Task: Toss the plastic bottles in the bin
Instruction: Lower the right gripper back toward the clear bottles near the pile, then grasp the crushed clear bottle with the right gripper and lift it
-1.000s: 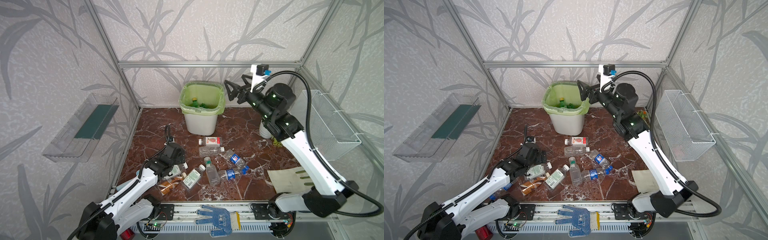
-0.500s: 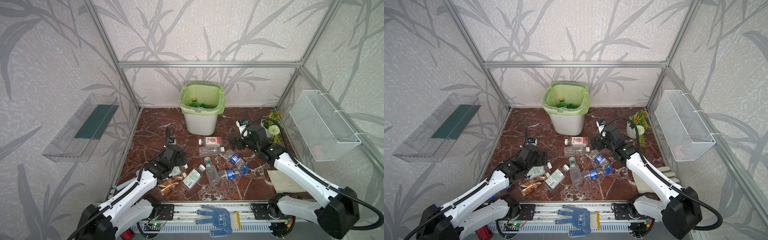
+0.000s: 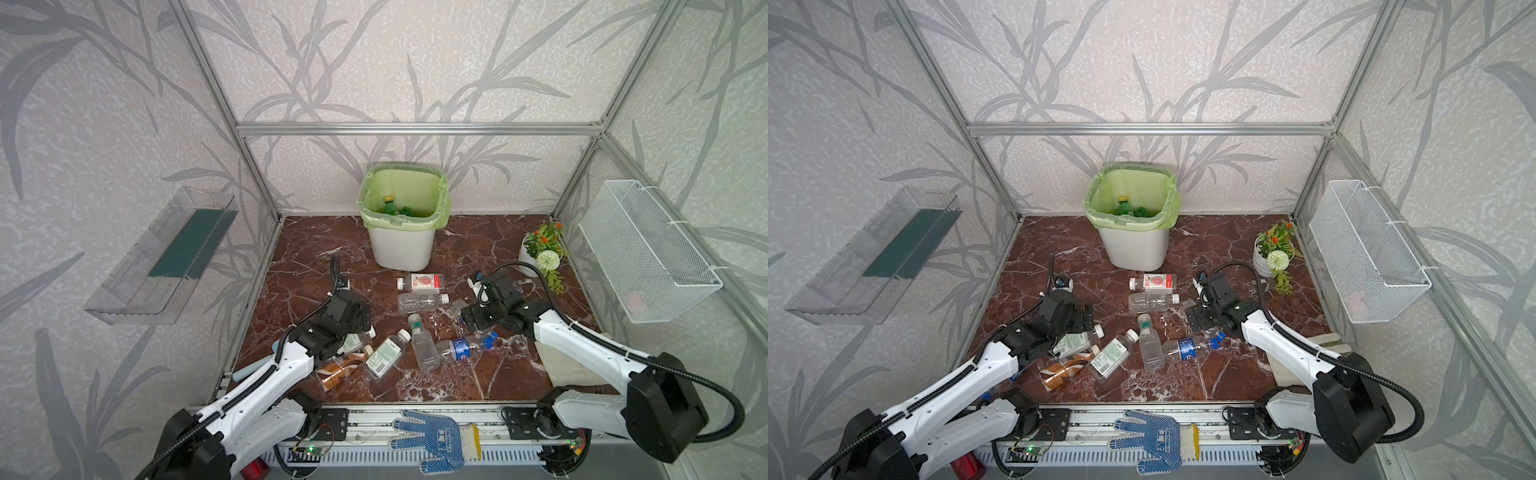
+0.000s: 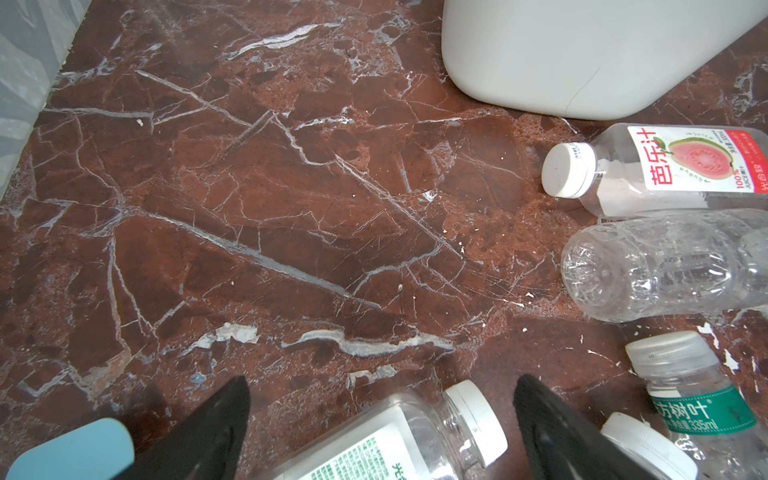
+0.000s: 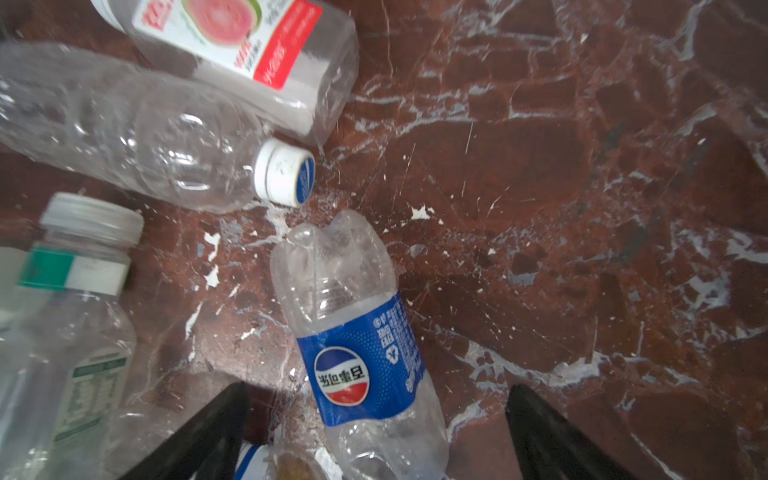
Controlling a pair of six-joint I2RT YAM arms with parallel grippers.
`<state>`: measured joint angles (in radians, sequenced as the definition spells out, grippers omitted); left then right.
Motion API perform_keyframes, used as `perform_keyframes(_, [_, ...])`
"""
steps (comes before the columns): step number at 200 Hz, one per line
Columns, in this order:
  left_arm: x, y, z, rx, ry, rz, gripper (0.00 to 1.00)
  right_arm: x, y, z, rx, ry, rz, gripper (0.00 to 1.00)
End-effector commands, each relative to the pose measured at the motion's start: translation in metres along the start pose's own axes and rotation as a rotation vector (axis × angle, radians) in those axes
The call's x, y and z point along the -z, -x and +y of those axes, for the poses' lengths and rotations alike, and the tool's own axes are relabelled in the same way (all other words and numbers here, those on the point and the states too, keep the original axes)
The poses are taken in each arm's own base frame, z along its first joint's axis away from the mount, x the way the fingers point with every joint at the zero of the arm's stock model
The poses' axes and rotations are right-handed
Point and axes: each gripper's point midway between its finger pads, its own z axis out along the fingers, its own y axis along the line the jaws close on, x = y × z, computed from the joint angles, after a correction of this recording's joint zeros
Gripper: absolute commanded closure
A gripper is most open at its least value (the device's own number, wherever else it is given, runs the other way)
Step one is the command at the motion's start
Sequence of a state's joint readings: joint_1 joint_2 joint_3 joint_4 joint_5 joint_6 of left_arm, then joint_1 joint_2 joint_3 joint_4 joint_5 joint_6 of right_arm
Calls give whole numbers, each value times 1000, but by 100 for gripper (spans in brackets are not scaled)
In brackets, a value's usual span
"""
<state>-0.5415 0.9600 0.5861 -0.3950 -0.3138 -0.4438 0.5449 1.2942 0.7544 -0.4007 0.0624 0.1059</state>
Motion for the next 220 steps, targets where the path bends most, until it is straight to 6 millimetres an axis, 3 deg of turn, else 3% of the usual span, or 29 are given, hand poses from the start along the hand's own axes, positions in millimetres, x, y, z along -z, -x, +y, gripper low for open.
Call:
perform_keyframes(1, [0, -3, 5, -4, 26, 4, 1, -3, 4, 3, 80, -35, 46, 4])
perform_keyframes(36, [1, -5, 9, -5, 36, -2, 1, -22, -5, 1, 133, -102, 221, 7])
perform_keyframes(71, [0, -5, 11, -8, 41, -8, 1, -43, -6, -11, 161, -212, 314, 25])
perform_keyframes(91, [0, -6, 10, -8, 40, -7, 1, -52, -8, -17, 169, -254, 343, 26])
perform_keyframes(123, [-2, -6, 10, -11, 40, -4, 1, -55, -4, -29, 142, -291, 350, 38])
perform_keyframes(168, [-4, -6, 11, -11, 48, -5, 1, -53, 8, -40, 60, -243, 324, 45])
perform_keyframes(184, [-4, -5, 11, -10, 54, -10, 1, -46, 27, -37, 27, -189, 263, 46])
perform_keyframes(196, [-5, -5, 12, -9, 60, -10, 1, -22, 58, -35, 2, -152, 155, 47])
perform_keyframes(208, [-6, -5, 13, -8, 62, -8, 1, 9, 94, -33, -6, -133, 34, 48])
perform_keyframes(220, [-8, -5, 13, -5, 66, -6, 1, 55, 135, -33, -6, -124, -120, 48])
